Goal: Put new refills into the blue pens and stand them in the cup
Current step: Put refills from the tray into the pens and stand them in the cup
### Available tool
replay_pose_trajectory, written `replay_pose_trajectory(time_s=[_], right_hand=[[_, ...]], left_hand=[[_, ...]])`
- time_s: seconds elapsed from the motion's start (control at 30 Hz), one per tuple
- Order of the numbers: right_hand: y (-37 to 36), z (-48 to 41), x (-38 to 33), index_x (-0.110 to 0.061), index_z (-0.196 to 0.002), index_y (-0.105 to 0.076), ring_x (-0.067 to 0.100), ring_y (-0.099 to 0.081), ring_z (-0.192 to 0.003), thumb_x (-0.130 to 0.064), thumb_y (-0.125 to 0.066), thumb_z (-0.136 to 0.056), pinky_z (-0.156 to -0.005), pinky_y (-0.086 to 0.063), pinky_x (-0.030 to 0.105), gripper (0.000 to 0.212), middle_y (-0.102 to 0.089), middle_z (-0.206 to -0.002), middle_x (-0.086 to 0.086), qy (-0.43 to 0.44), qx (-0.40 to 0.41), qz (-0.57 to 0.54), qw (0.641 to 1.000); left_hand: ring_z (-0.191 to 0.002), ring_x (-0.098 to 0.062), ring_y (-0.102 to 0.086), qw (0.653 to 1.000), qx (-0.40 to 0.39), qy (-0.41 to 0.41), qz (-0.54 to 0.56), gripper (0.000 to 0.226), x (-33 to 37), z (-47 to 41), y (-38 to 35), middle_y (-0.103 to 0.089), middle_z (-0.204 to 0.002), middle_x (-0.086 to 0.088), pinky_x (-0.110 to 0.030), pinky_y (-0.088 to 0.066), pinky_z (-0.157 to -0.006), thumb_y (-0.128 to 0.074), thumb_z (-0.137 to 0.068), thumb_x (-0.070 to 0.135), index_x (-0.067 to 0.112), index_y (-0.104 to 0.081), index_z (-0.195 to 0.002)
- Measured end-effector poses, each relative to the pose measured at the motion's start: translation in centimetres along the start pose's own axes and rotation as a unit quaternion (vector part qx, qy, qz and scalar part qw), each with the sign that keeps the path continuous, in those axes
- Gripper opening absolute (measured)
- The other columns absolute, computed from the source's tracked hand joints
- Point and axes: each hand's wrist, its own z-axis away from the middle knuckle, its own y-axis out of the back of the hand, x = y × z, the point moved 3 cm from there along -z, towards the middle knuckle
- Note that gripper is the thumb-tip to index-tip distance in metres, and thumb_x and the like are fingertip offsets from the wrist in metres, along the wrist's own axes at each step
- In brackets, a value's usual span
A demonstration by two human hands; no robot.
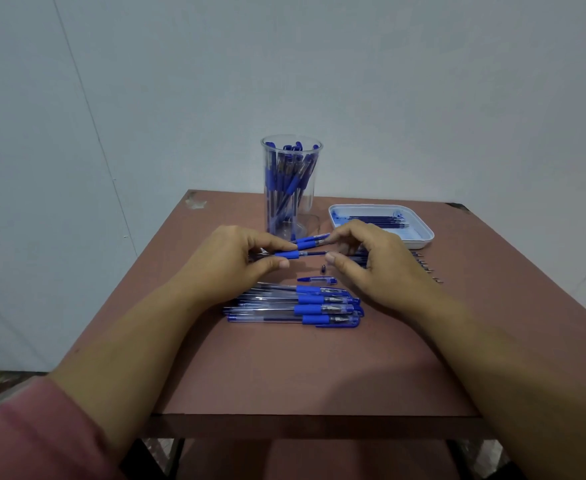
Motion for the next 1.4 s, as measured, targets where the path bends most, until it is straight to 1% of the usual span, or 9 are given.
replay_pose_trajectory(time_s=[0.1,0.27,0.37,0.6,0.67,0.83,1.1,1.3,1.4], right_hand=[[-0.5,-0.2,0.0,-0.025,-0.095,-0.067,0.005,-0.055,-0.087,-0.026,-0.066,-0.09,-0.078,-0.046,0.026,0.005,-0.061,-0.087,-0.015,0.007,-0.009,0.001,1.0],[-0.9,-0.6,1.0,-0.038,-0.12,-0.064,0.008,-0.045,-0.096,-0.025,-0.058,-0.096,-0.092,-0.039,0.034,0.028,-0.055,-0.099,-0.022,0.008,-0.059,0.026,0.998],[-0.7,-1.0,1.8,-0.042,-0.122,-0.062,0.01,-0.036,-0.096,-0.03,-0.06,-0.094,-0.094,-0.036,0.042,0.031,-0.048,-0.099,-0.023,-0.014,-0.095,0.098,0.991],[-1.3,-1.7,1.3,-0.039,-0.111,-0.069,0.009,-0.031,-0.103,-0.041,-0.062,-0.09,-0.094,-0.03,0.036,0.022,-0.053,-0.111,-0.014,-0.011,-0.165,0.158,0.974],[-1.0,-1.7,1.1,-0.033,-0.108,-0.071,0.008,-0.037,-0.101,-0.036,-0.064,-0.09,-0.092,-0.035,0.035,0.019,-0.056,-0.102,-0.016,-0.009,-0.141,0.132,0.981],[0.3,-0.7,0.0,-0.024,-0.1,-0.071,-0.006,-0.055,-0.086,-0.019,-0.067,-0.09,-0.074,-0.04,0.006,0.011,-0.061,-0.083,-0.02,-0.044,-0.008,-0.021,0.999],[-0.7,-0.5,-0.6,-0.021,-0.099,-0.072,0.001,-0.064,-0.087,-0.017,-0.072,-0.086,-0.079,-0.049,0.015,0.013,-0.07,-0.088,-0.012,-0.035,-0.024,-0.081,0.996],[-1.3,-0.6,-0.4,-0.019,-0.098,-0.071,-0.005,-0.061,-0.084,-0.016,-0.076,-0.083,-0.076,-0.045,0.007,0.015,-0.067,-0.086,-0.016,-0.016,-0.018,-0.078,0.997],[-1.5,-0.8,-0.4,-0.021,-0.1,-0.072,0.0,-0.062,-0.085,-0.024,-0.07,-0.088,-0.075,-0.047,0.012,0.013,-0.068,-0.088,-0.013,-0.005,-0.029,-0.062,0.998]], left_hand=[[-0.089,0.006,-0.064,1.0,-0.004,0.001,0.002,0.025,-0.1,0.0,-0.2,-0.071,-0.097,0.024,-0.017,-0.05,-0.08,-0.075,-0.083,0.03,0.04,-0.072,-0.106],[-0.086,0.002,-0.066,1.0,0.0,-0.002,0.001,0.026,-0.1,0.0,-0.2,-0.071,-0.094,0.024,-0.022,-0.052,-0.081,-0.075,-0.083,0.03,0.041,-0.072,-0.106],[-0.085,0.0,-0.066,1.0,0.006,0.0,-0.001,0.026,-0.2,0.0,0.0,-0.07,-0.092,0.026,-0.022,-0.052,-0.08,-0.075,-0.084,0.03,0.041,-0.072,-0.106],[-0.088,0.005,-0.065,1.0,0.006,0.0,-0.002,0.026,-0.2,0.0,0.0,-0.067,-0.09,0.03,-0.022,-0.053,-0.083,-0.075,-0.083,0.03,0.042,-0.072,-0.106],[-0.088,0.003,-0.065,1.0,0.004,0.001,-0.004,0.026,-0.2,0.0,0.0,-0.069,-0.093,0.027,-0.022,-0.053,-0.083,-0.075,-0.083,0.03,0.042,-0.071,-0.107],[-0.083,-0.002,-0.066,1.0,0.009,0.003,0.004,0.026,-0.1,0.0,0.1,-0.07,-0.091,0.024,-0.025,-0.053,-0.08,-0.075,-0.084,0.029,0.042,-0.072,-0.106],[-0.084,0.003,-0.066,1.0,0.01,-0.005,0.016,0.026,0.0,0.0,-0.1,-0.069,-0.089,0.028,-0.016,-0.049,-0.078,-0.076,-0.083,0.027,0.041,-0.072,-0.104],[-0.088,0.002,-0.067,1.0,0.005,-0.011,0.015,0.026,0.2,0.0,-0.4,-0.073,-0.099,0.02,-0.024,-0.053,-0.083,-0.075,-0.083,0.029,0.037,-0.073,-0.107],[-0.089,0.001,-0.067,1.0,0.007,-0.012,0.012,0.026,0.2,0.0,-0.4,-0.073,-0.099,0.019,-0.027,-0.054,-0.084,-0.075,-0.083,0.029,0.038,-0.073,-0.108]])
